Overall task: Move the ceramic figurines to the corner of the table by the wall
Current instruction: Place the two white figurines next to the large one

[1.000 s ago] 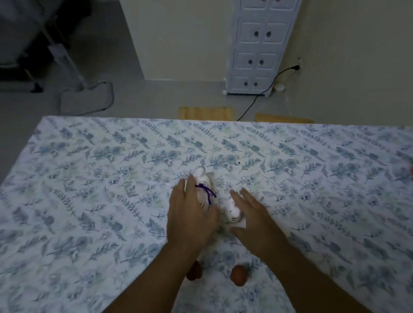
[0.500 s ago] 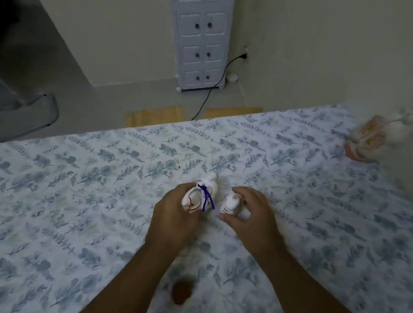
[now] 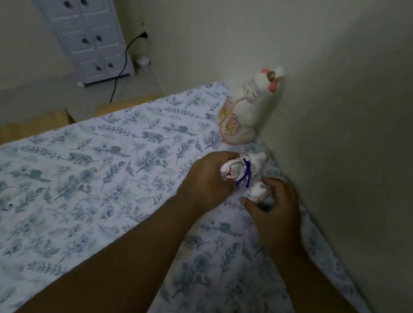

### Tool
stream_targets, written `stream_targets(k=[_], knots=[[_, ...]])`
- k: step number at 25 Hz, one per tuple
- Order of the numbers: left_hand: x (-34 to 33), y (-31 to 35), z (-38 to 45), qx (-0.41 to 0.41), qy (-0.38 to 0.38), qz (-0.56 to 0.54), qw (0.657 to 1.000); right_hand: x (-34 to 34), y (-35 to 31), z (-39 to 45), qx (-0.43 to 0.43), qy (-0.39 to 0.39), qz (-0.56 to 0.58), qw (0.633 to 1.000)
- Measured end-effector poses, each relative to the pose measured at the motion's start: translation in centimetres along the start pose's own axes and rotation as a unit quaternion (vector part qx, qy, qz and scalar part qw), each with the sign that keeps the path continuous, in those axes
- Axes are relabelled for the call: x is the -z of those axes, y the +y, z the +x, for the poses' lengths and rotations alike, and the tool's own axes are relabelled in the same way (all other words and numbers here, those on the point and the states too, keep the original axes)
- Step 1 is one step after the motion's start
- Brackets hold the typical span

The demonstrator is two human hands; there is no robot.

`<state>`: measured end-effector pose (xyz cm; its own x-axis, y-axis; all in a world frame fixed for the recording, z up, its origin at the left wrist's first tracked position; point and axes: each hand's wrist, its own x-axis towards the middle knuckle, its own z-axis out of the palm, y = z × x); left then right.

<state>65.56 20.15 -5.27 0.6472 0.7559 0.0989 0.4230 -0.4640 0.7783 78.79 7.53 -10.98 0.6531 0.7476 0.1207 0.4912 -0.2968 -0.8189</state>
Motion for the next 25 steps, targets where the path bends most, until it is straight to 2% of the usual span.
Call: stream_targets(k=[4,9,19,22,25], knots=[[-2.2,-0.2,2.0,0.029,-0.019,-0.016,0.999,-0.4,1.8,0.4,-0.003,-0.004,0.035,0.999],[-2.6,-1.1,1.3,0.069,-0.006,-0.039,0.997,-0.8,2.1,0.1,0.032,0.015,0.009,0.999],[-3.1,-1.5,0.9,0.079,0.003,-0.064,0.995,-0.9,1.9,-1.9,0.023,0.058,-0.008,0.998],[-2.9,-1.2,0.8,0.095,-0.007,-0.070,0.993,-0.8,1.5,-2.0,0.009,0.047,-0.021,0.999],[-1.0,-1.1,-1.4,0.160,0.001,-0.114,0.981,-0.2,0.3,-2.2,-0.005,0.010,-0.052,0.999]])
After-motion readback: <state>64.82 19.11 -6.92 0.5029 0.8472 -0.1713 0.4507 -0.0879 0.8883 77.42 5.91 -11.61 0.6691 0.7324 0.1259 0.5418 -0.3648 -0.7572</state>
